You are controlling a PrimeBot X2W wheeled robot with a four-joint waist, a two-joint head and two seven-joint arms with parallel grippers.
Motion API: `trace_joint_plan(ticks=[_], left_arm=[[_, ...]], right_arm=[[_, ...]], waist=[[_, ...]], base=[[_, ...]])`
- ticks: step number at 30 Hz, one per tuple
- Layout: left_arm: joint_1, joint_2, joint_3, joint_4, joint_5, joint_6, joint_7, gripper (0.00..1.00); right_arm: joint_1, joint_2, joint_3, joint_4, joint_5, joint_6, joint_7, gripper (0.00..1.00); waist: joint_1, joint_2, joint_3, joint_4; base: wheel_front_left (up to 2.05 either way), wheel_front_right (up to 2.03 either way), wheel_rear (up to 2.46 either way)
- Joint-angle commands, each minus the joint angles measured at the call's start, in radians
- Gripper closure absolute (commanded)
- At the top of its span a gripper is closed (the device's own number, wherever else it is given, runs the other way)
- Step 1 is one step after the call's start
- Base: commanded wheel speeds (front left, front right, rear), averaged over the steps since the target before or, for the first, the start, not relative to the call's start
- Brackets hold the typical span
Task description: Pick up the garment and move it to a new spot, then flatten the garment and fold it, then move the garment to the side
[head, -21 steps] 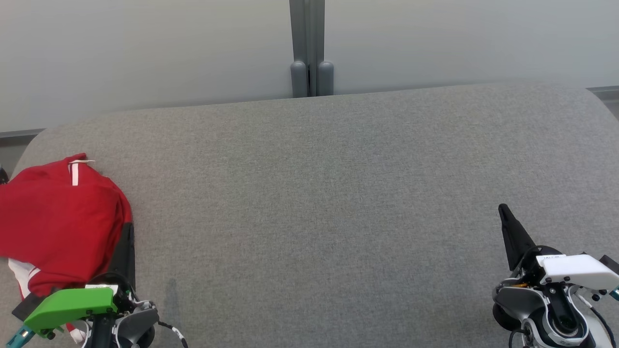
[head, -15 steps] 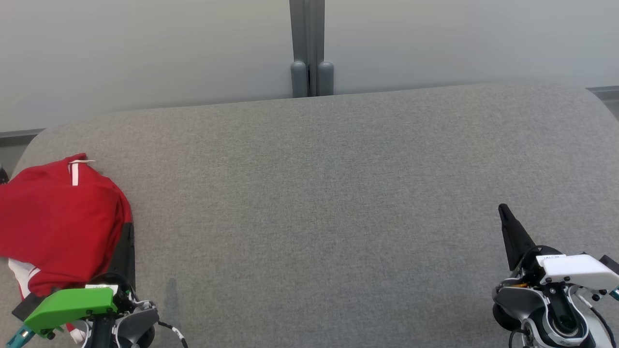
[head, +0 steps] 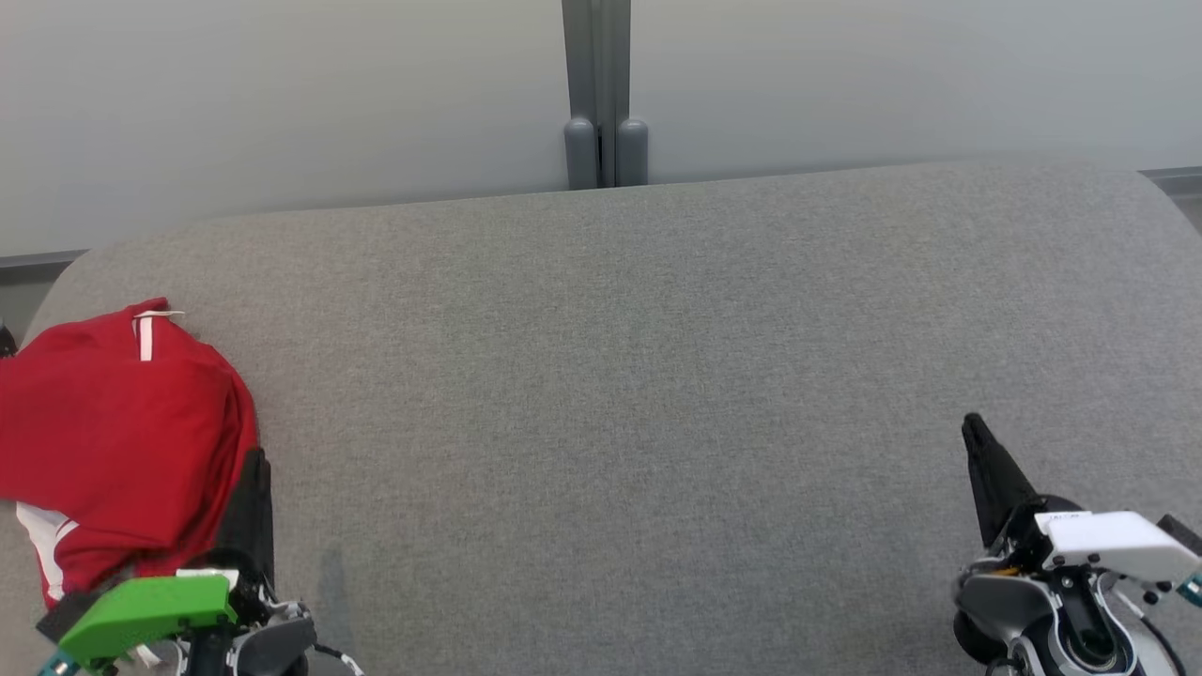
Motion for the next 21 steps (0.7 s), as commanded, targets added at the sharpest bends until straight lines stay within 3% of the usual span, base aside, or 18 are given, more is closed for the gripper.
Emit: trace_joint_plan(ticks=[1, 2, 3, 14, 21], left_arm=[[0.007, -0.002, -0.001, 0.007, 0.000, 0.001, 0.000, 0.00], [0.013, -0.004, -0.002, 0.011, 0.000, 0.001, -0.002, 1.00], [0.016, -0.005, -0.005, 0.011, 0.002, 0.001, -0.006, 0.00], [0.024, -0.003, -0.009, -0.014, 0.044, 0.000, -0.059, 0.00], [0.022, -0.002, 0.012, -0.035, 0.107, 0.000, -0.091, 0.00]], right_arm=[[0.008, 0.002, 0.000, 0.007, 0.000, 0.000, -0.001, 0.00], [0.014, 0.004, 0.001, 0.012, -0.001, 0.000, -0.002, 1.00], [0.017, 0.004, 0.003, 0.011, -0.002, 0.000, -0.006, 0.00], [0.026, 0.002, 0.013, -0.018, -0.067, 0.000, -0.060, 0.00], [0.017, 0.001, 0.005, -0.019, -0.209, 0.000, -0.092, 0.00]], waist=[[0.0000, 0.0000, 0.000, 0.000], [0.0000, 0.0000, 0.000, 0.000], [0.0000, 0.0000, 0.000, 0.000], [0.0000, 0.0000, -0.001, -0.003], [0.0000, 0.0000, -0.001, -0.005]], base=[[0.00, 0.00, 0.00], [0.00, 0.00, 0.00], [0.00, 0.00, 0.00], [0.00, 0.00, 0.00], [0.00, 0.00, 0.00]])
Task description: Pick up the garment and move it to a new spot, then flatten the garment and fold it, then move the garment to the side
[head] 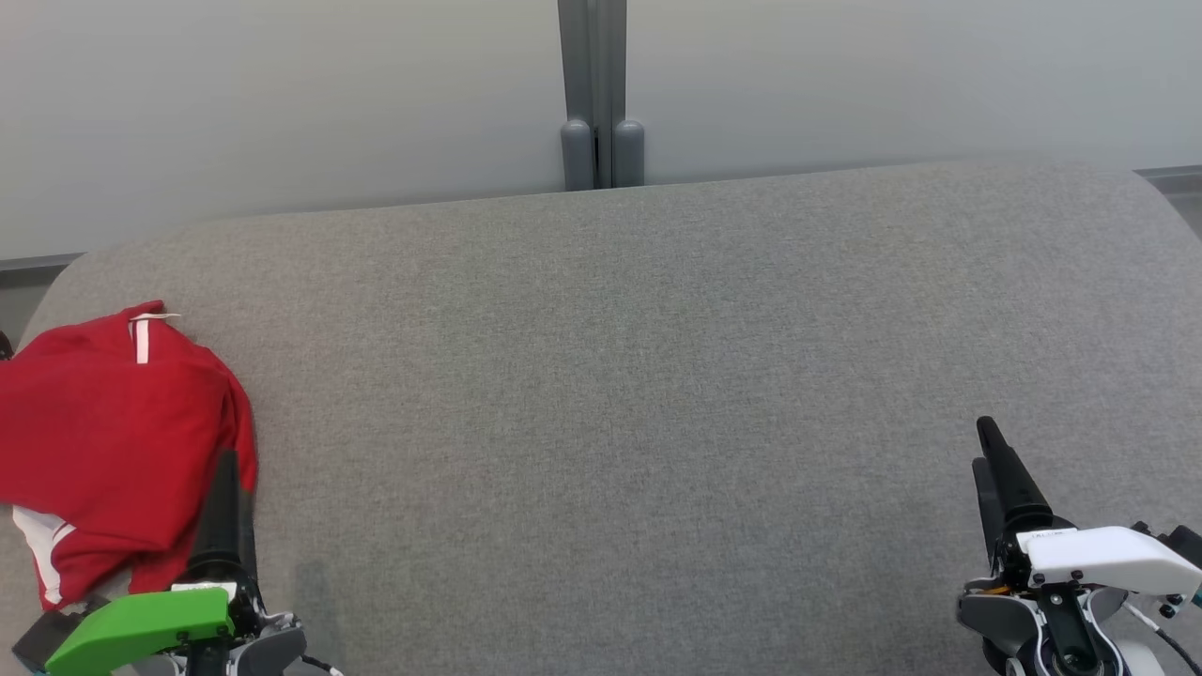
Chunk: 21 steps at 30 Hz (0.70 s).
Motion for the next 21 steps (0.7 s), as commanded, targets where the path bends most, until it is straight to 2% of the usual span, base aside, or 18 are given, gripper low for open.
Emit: trace_joint_plan(ticks=[1, 10, 16, 21], left_arm=[[-0.015, 0.006, 0.015, -0.028, 0.037, -0.002, -0.013, 0.00], [-0.022, 0.007, 0.047, -0.052, 0.112, -0.002, -0.049, 0.00], [-0.027, 0.008, 0.060, -0.119, 0.216, -0.003, -0.072, 0.00], [-0.019, 0.009, 0.023, -0.184, 0.338, 0.019, -0.090, 0.00]], right_arm=[[-0.023, -0.007, -0.004, -0.022, -0.052, 0.002, -0.013, 0.00], [-0.041, -0.011, 0.001, -0.108, -0.334, 0.002, -0.050, 0.00], [-0.042, -0.010, 0.009, -0.178, -0.488, 0.002, -0.073, 0.00], [-0.043, -0.010, 0.028, -0.226, -0.607, 0.003, -0.091, 0.00]], waist=[[0.0000, 0.0000, 0.000, 0.000], [0.0000, 0.0000, 0.001, -0.004], [0.0000, 0.0000, 0.001, -0.007], [0.0000, 0.0000, 0.002, -0.009]], base=[[0.00, 0.00, 0.00], [0.00, 0.00, 0.00], [0.00, 0.00, 0.00], [0.00, 0.00, 0.00]])
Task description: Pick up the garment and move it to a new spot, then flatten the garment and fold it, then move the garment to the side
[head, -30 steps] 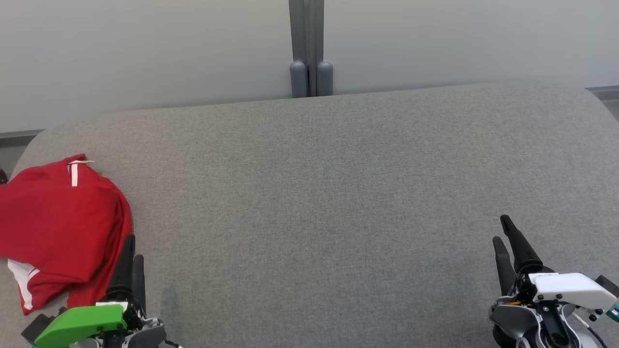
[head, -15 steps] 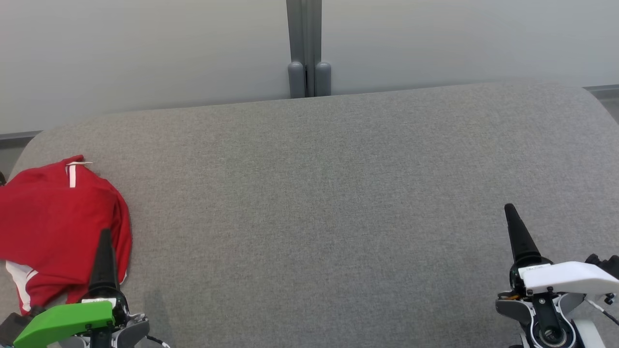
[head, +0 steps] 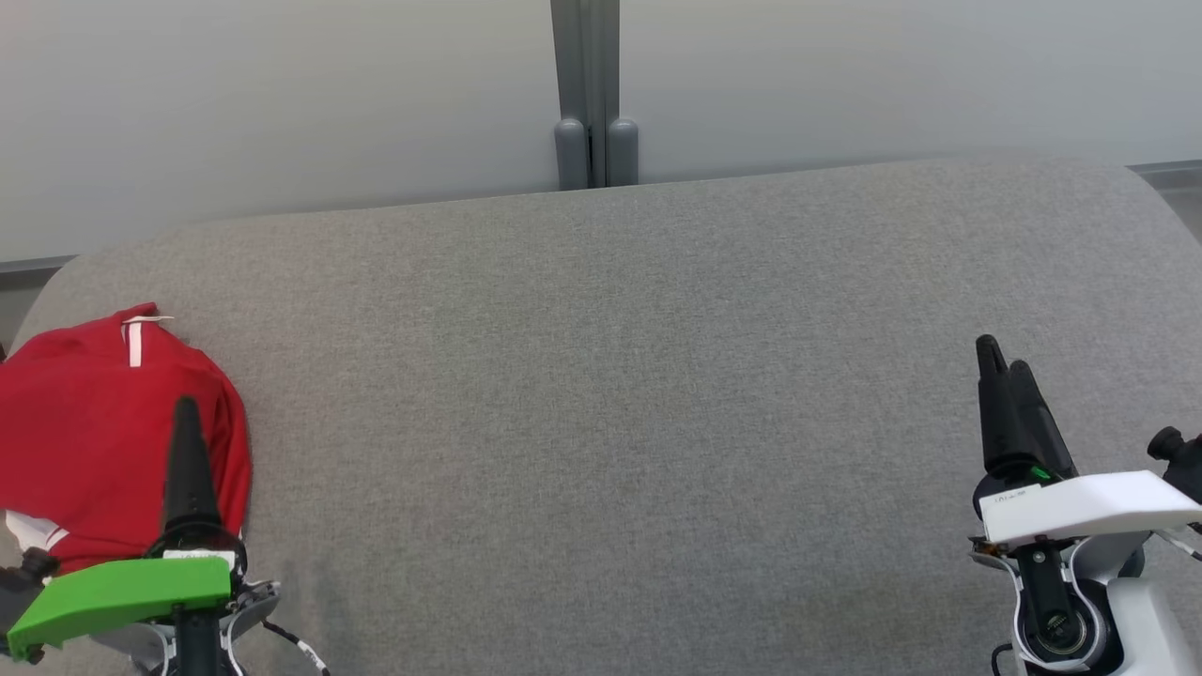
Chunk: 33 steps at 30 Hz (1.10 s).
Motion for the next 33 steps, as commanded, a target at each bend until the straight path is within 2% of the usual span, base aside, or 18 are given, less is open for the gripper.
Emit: trace_joint_plan(ticks=[1, 10, 23, 27, 33], left_arm=[[-0.016, 0.008, -0.010, -0.041, 0.053, 0.012, -0.010, 0.00], [0.005, 0.009, -0.124, -0.125, 0.297, 0.072, -0.040, 0.00], [0.012, 0.013, -0.285, -0.110, 0.667, 0.143, -0.078, 0.00], [0.015, 0.024, -0.325, -0.090, 0.740, 0.193, -0.089, 0.00], [0.013, 0.040, -0.364, -0.056, 0.796, 0.252, -0.105, 0.00]], right_arm=[[-0.025, -0.006, 0.008, -0.031, -0.050, 0.002, -0.013, 0.00], [-0.010, -0.021, 0.061, -0.041, -0.239, 0.003, -0.043, 0.00], [0.000, -0.018, 0.079, -0.033, -0.467, 0.003, -0.081, 0.00], [0.002, -0.016, 0.080, -0.034, -0.526, 0.003, -0.092, 0.00], [0.004, -0.014, 0.084, -0.025, -0.603, 0.003, -0.108, 0.00]], waist=[[0.0000, 0.0000, 0.000, -0.001], [0.0000, 0.0000, 0.000, -0.004], [0.0000, 0.0000, -0.002, -0.011], [0.0000, 0.0000, -0.001, -0.014], [0.0000, 0.0000, -0.001, -0.015]], base=[[0.00, 0.00, 0.00], [0.00, 0.00, 0.00], [0.00, 0.00, 0.00], [0.00, 0.00, 0.00], [0.00, 0.00, 0.00]])
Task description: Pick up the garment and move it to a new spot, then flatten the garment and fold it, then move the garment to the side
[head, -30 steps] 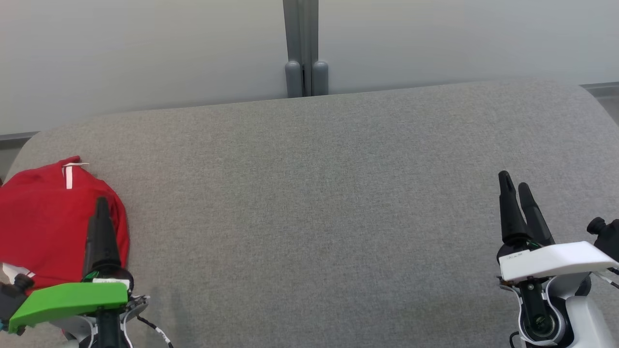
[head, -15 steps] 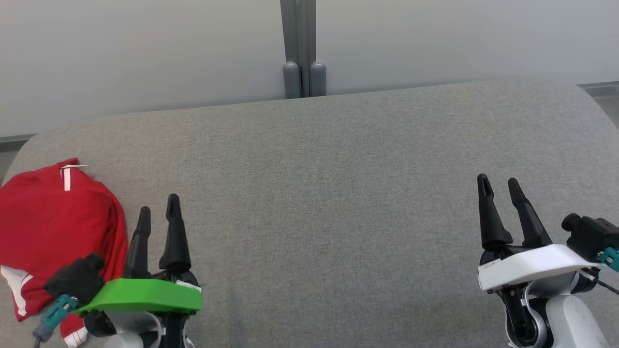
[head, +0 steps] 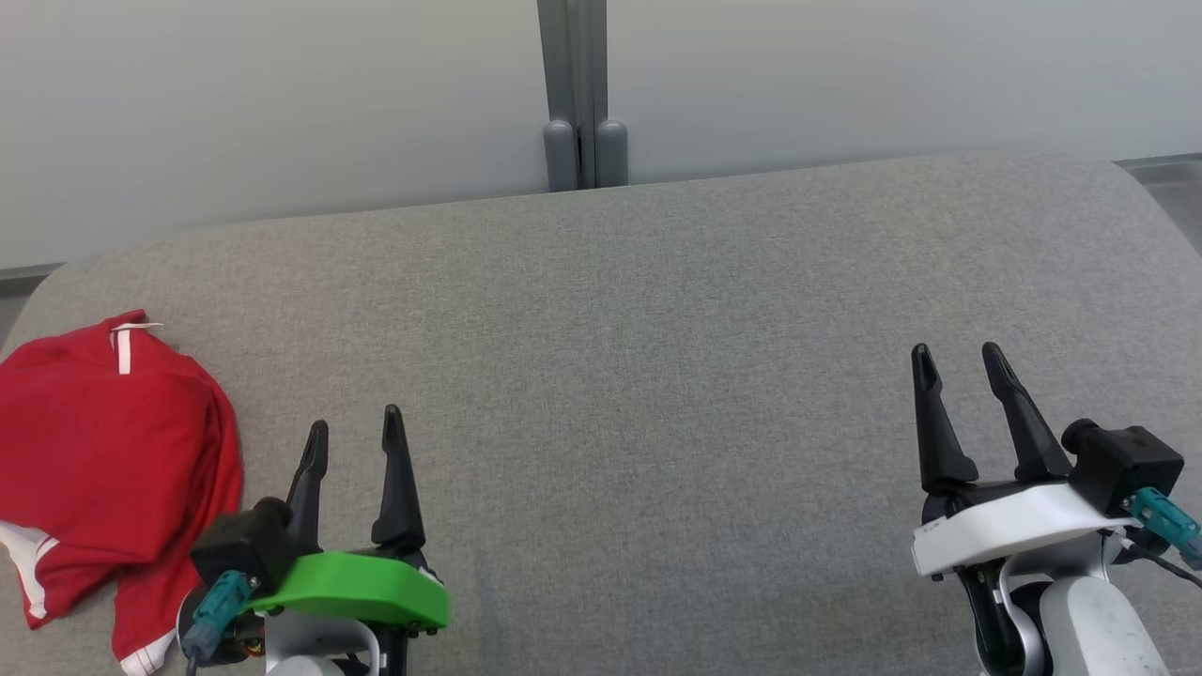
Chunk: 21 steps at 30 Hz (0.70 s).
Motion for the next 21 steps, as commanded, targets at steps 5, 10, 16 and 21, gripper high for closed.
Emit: trace_joint_plan(ticks=[5, 10, 16, 21], left_arm=[[-0.019, 0.021, -0.035, 0.023, 0.071, 0.032, -0.019, 0.00], [-0.023, 0.034, -0.071, 0.032, 0.122, 0.066, -0.031, 0.00], [-0.017, 0.026, -0.077, 0.050, 0.130, 0.076, -0.045, 0.00], [-0.017, 0.017, -0.067, 0.044, 0.155, 0.063, -0.057, 0.00]], right_arm=[[0.001, -0.002, 0.005, -0.002, -0.084, 0.002, -0.021, 0.00], [0.001, -0.001, 0.011, -0.007, -0.140, 0.002, -0.032, 0.00], [0.004, 0.000, 0.017, -0.018, -0.195, 0.002, -0.046, 0.00], [0.012, 0.001, 0.023, -0.031, -0.231, 0.003, -0.057, 0.00]], waist=[[0.0000, 0.0000, 0.000, 0.002], [0.0000, 0.0000, -0.001, 0.002], [0.0000, 0.0000, 0.000, 0.001], [0.0000, 0.0000, 0.000, 0.003]], base=[[0.00, 0.00, 0.00], [0.00, 0.00, 0.00], [0.00, 0.00, 0.00], [0.00, 0.00, 0.00]])
